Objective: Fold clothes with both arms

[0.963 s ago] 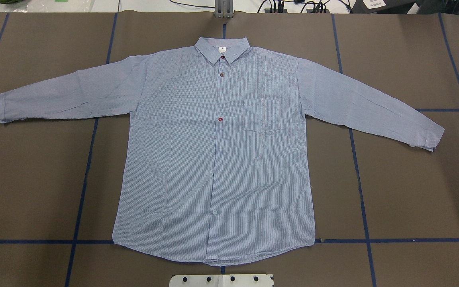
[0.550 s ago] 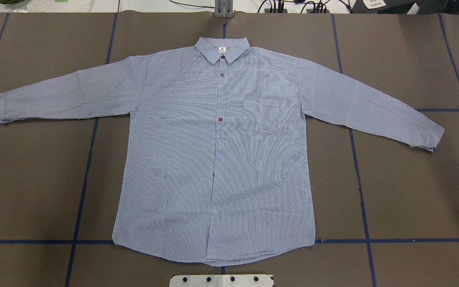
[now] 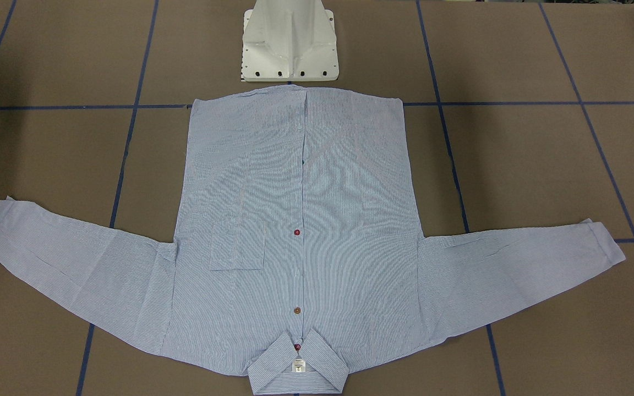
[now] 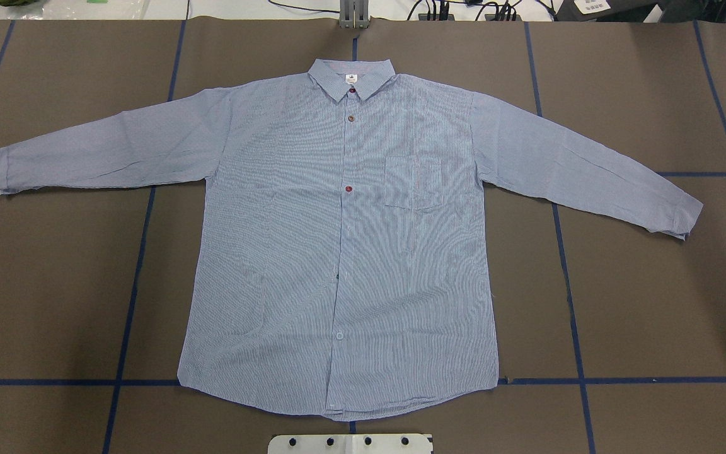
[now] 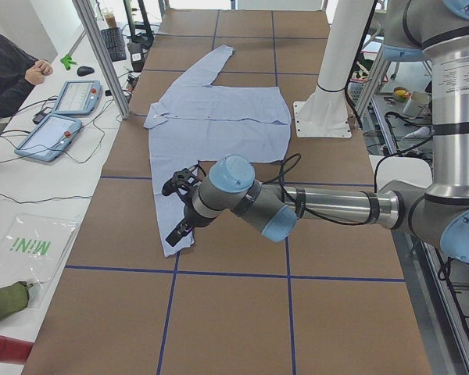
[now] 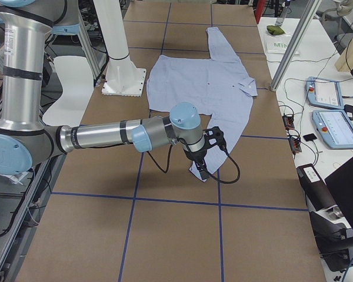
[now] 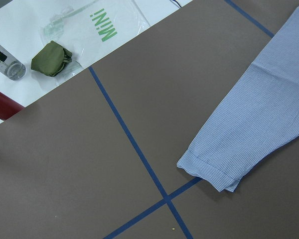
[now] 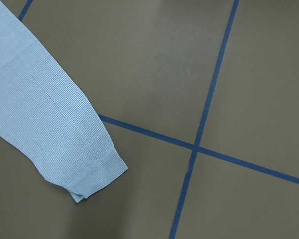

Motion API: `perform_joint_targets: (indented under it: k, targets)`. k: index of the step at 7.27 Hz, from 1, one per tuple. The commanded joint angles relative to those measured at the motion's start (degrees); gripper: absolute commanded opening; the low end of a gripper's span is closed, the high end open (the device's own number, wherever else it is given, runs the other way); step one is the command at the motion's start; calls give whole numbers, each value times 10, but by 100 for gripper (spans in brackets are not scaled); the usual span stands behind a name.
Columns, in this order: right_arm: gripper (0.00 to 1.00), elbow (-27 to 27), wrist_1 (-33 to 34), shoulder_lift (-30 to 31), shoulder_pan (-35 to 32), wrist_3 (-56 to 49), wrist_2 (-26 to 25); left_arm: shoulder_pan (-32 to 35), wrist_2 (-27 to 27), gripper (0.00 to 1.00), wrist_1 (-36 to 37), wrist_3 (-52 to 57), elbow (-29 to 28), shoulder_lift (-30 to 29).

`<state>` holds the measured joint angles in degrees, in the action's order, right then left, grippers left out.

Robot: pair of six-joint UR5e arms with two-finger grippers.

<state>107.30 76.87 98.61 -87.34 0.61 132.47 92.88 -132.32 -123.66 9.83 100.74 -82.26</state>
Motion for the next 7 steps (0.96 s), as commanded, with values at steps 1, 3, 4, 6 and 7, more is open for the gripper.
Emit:
perform_joint_targets:
  k: [1,3,4,6,7]
  targets:
    - [100,-15,-103,4,64,179,-13,0,0,100,-1,0,-1,2]
    - [100,-71,-271,18,128,340,-68,0,0,100,-7,1,-1,4]
    - [100,-103,-354,21,158,410,-99,0,-1,100,-8,1,0,6]
    - [100,-118,-451,39,235,540,-178,0,-1,100,-8,1,-1,6]
    - [100,-118,-464,46,275,575,-226,0,-1,100,-8,1,-1,6]
